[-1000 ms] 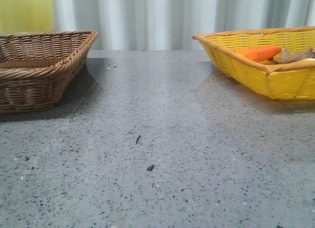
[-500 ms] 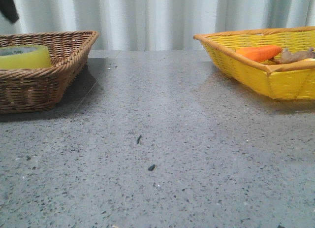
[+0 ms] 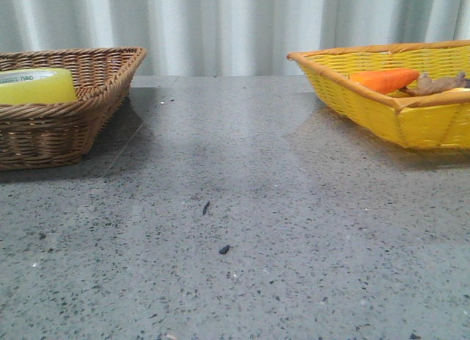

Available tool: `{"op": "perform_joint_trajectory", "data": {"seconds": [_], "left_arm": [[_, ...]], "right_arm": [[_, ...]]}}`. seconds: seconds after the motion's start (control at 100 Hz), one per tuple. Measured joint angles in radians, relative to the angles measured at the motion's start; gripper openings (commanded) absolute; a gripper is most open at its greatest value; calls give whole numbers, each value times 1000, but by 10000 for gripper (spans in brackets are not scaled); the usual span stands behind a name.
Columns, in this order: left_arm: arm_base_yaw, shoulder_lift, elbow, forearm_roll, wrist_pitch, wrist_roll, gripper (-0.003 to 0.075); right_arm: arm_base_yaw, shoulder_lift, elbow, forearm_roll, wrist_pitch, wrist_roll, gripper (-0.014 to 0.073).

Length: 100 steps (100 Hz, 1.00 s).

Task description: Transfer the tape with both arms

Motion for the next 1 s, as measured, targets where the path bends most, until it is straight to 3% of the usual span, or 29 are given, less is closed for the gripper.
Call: {"op": "perform_joint_trajectory", "data": {"seconds": [0.04, 0.19, 0.35, 0.56, 1.0], "left_arm": [[-16, -33, 58, 0, -35, 0, -20], [-28, -162, 260, -2, -121, 0, -20], [-28, -302, 376, -2, -142, 0, -20], [-28, -435, 431, -2, -90, 0, -20], [-28, -466, 456, 10, -77, 4, -20]], "right_arm": [[0, -22, 15, -9, -11, 0, -51], [0, -30, 33, -20, -31, -1, -51], [0, -30, 33, -22, -37, -1, -51], [0, -30, 33, -24, -37, -1, -51], [0, -30, 33, -24, -37, -1, -51]]}}
